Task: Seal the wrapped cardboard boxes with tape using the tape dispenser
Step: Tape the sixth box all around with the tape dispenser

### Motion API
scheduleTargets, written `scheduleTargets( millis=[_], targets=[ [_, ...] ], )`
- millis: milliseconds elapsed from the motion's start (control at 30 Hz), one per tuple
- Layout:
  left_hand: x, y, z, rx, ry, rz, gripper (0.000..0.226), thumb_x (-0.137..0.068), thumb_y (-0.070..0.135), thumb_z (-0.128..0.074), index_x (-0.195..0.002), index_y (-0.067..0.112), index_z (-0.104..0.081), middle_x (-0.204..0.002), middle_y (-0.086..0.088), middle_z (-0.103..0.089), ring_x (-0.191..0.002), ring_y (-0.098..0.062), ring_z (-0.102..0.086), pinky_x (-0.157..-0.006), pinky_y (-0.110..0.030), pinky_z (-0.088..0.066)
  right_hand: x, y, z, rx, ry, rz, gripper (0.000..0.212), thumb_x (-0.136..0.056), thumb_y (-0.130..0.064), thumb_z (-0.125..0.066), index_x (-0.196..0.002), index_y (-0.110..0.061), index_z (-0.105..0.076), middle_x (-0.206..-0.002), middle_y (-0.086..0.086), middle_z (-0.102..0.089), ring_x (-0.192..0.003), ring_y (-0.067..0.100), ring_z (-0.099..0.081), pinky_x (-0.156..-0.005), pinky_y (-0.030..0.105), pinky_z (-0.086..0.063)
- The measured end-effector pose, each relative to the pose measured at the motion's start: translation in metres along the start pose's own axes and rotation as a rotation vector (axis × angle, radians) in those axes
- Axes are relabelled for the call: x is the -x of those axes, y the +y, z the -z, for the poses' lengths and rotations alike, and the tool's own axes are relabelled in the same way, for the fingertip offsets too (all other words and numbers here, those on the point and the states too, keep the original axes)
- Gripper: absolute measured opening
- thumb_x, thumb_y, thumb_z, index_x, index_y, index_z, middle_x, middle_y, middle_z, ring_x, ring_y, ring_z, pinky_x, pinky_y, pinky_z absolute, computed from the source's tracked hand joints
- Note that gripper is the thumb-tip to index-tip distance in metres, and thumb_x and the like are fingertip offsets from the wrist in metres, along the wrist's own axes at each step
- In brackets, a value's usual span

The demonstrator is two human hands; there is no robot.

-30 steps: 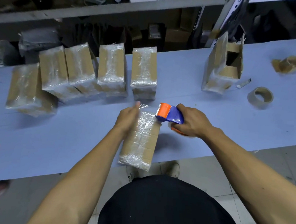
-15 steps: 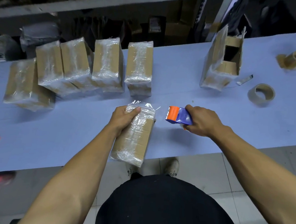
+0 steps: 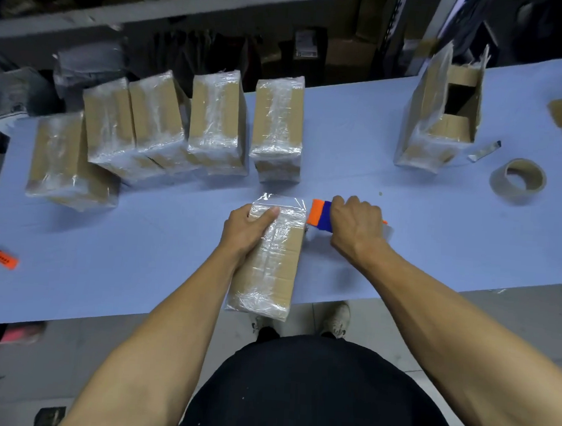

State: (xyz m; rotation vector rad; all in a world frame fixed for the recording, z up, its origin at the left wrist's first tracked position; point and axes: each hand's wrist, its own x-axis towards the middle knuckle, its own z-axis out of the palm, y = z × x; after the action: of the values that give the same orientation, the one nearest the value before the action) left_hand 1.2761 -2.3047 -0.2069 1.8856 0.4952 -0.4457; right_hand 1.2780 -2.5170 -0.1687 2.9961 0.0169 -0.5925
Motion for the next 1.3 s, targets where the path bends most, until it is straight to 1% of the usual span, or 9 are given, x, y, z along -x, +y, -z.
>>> scheduleTargets(
  millis=[133,300,433,500,600,733,933,1067,1300],
  targets=[
    [0.005,0.001,-0.002,-0.008,0.054,-0.031,0.066,-0.073,0.064,-0.073,-0.127,0.028,-0.061,-0.124,0.012,-0.065,-0.114,-0.013,-0.062,-0.1,-0.039,-0.051,-0.001,0.009,-0.03,-0.021,0.019,-0.077,0.077,-0.081,-0.019,-0.065,-0.146,-0.002,-0.026,-0.12,0.018,-0.052,-0.098,0.033,-0.058,-0.077,0.038,-0.041],
    [0.01,-0.01,-0.002,0.113,0.091,-0.083,0.012,-0.089,0.04,-0.07,-0.101,0.037,-0.068,-0.097,0.011,-0.075,-0.093,-0.012,-0.071,-0.093,-0.046,-0.057,-0.012,-0.009,-0.048,-0.175,-0.117,0.003,0.081,-0.09,-0.012,-0.058,-0.154,-0.002,-0.009,-0.134,0.026,-0.04,-0.112,0.039,-0.05,-0.09,0.041,-0.041],
    [0.01,-0.012,-0.003,0.156,0.094,-0.029,0.024,-0.087,0.045,-0.066,-0.108,0.033,-0.068,-0.1,0.009,-0.074,-0.095,-0.014,-0.071,-0.092,-0.044,-0.058,-0.008,-0.015,-0.039,-0.433,0.055,-0.085,0.052,-0.093,-0.013,-0.051,-0.144,-0.006,-0.041,-0.136,0.029,-0.044,-0.119,0.041,-0.048,-0.094,0.041,-0.04],
    [0.012,-0.013,-0.003,0.196,0.136,-0.002,0.023,-0.087,0.044,-0.067,-0.106,0.03,-0.07,-0.099,0.007,-0.074,-0.094,-0.015,-0.071,-0.091,-0.043,-0.058,0.0,-0.026,-0.03,-0.779,0.171,-0.08,0.025,-0.096,-0.016,-0.048,-0.109,-0.003,-0.064,-0.111,0.022,-0.061,-0.101,0.038,-0.058,-0.079,0.039,-0.044],
    [0.018,-0.012,0.001,0.294,0.196,0.02,0.023,-0.087,0.037,-0.07,-0.106,0.025,-0.072,-0.098,0.005,-0.074,-0.093,-0.018,-0.07,-0.086,-0.037,-0.059,0.013,-0.048,-0.014,-1.193,0.074,-0.073,0.03,-0.097,-0.028,-0.052,-0.083,-0.005,-0.065,-0.081,0.009,-0.064,-0.085,0.028,-0.063,-0.079,0.046,-0.05],
    [0.024,0.007,0.015,0.316,0.245,-0.077,0.02,-0.08,0.042,-0.069,-0.096,0.031,-0.074,-0.094,0.01,-0.074,-0.09,-0.014,-0.07,-0.08,-0.033,-0.058,0.014,-0.063,0.011,-1.124,0.225,-0.02,0.022,-0.091,-0.039,-0.062,-0.103,-0.023,-0.07,-0.093,-0.006,-0.069,-0.086,0.01,-0.064,-0.08,0.031,-0.05],
    [0.027,0.051,0.03,0.431,0.439,-0.303,0.012,-0.085,0.036,-0.07,-0.084,0.046,-0.076,-0.098,0.028,-0.073,-0.101,0.004,-0.067,-0.081,-0.013,-0.052,0.005,-0.081,0.052,-1.416,0.483,-0.015,0.008,-0.088,-0.023,-0.069,-0.093,-0.026,-0.074,-0.096,-0.004,-0.07,-0.087,-0.001,-0.063,-0.085,0.019,-0.049],
    [0.038,0.033,0.02,0.467,0.56,-0.263,0.021,-0.095,0.028,-0.066,-0.103,0.014,-0.08,-0.093,0.015,-0.076,-0.086,0.006,-0.067,-0.074,-0.017,-0.053,0.018,-0.082,0.038,-1.36,0.508,0.029,0.012,-0.087,-0.017,-0.071,-0.086,-0.029,-0.072,-0.089,-0.017,-0.065,-0.095,0.008,-0.065,-0.081,0.012,-0.047],
    [0.048,0.036,0.01,0.347,0.615,-0.292,0.026,-0.098,0.023,-0.063,-0.117,0.01,-0.075,-0.116,0.001,-0.074,-0.104,-0.004,-0.067,-0.086,-0.012,-0.055,0.018,-0.071,0.039,-1.275,0.525,-0.012,0.016,-0.088,-0.028,-0.073,-0.074,-0.02,-0.075,-0.081,-0.005,-0.069,-0.083,0.004,-0.063,-0.077,0.018,-0.046]
  ],
)
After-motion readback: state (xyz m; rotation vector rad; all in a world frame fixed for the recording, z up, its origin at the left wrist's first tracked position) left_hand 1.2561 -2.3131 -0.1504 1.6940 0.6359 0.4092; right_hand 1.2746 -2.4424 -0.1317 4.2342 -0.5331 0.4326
